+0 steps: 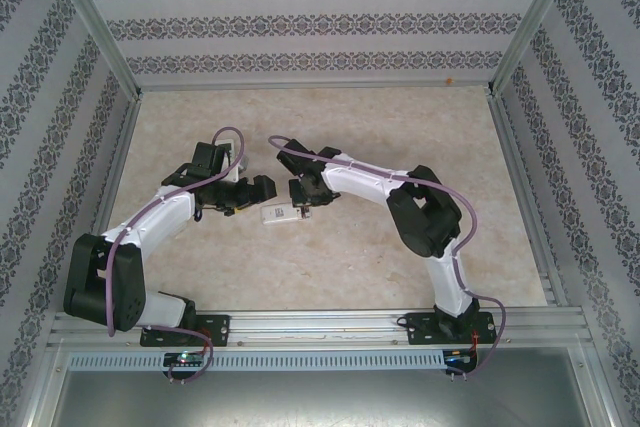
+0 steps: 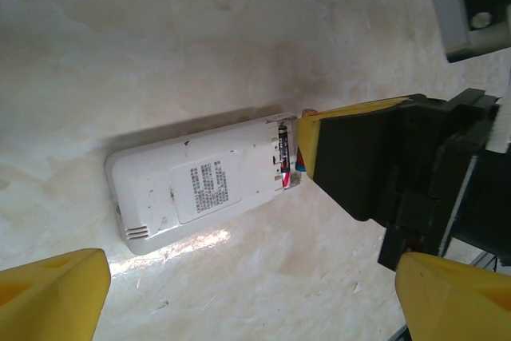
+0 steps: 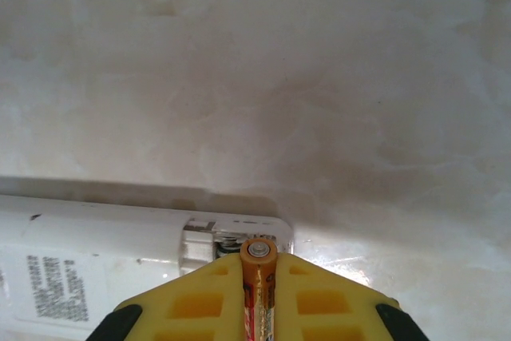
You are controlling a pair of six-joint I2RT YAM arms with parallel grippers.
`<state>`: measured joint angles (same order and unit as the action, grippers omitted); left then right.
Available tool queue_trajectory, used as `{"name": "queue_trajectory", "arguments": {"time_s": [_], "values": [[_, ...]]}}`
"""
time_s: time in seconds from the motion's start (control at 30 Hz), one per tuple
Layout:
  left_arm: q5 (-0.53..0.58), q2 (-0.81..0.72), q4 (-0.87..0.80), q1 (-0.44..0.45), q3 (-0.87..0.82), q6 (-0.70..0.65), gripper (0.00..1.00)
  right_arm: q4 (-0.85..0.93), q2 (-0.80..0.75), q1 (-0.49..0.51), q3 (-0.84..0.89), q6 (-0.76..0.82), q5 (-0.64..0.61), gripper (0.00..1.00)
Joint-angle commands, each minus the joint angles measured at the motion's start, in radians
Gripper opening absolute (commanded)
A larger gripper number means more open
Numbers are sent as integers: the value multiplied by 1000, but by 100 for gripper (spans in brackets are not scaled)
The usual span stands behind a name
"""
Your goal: Load the batteries into the remote control
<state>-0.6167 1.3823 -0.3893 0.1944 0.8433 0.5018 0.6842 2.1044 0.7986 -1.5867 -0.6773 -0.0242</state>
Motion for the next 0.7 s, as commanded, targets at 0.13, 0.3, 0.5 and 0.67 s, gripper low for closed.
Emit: {"name": "queue_trajectory", "arguments": {"time_s": [0.13,0.3,0.5,0.67], "values": [[4,20,-26,-14,3,-8,93,24,19,4,-1,-13,11,19],[1,31,-22,-13,6,-7,93,43,14,4,-1,-16,11,27],[1,40,-15,-13,8,-6,93,71,-21,-6,-22,-23,10,29],[7,89,-20,-14,25,1,87,57,-52,-35,-12,-52,19,26]]}}
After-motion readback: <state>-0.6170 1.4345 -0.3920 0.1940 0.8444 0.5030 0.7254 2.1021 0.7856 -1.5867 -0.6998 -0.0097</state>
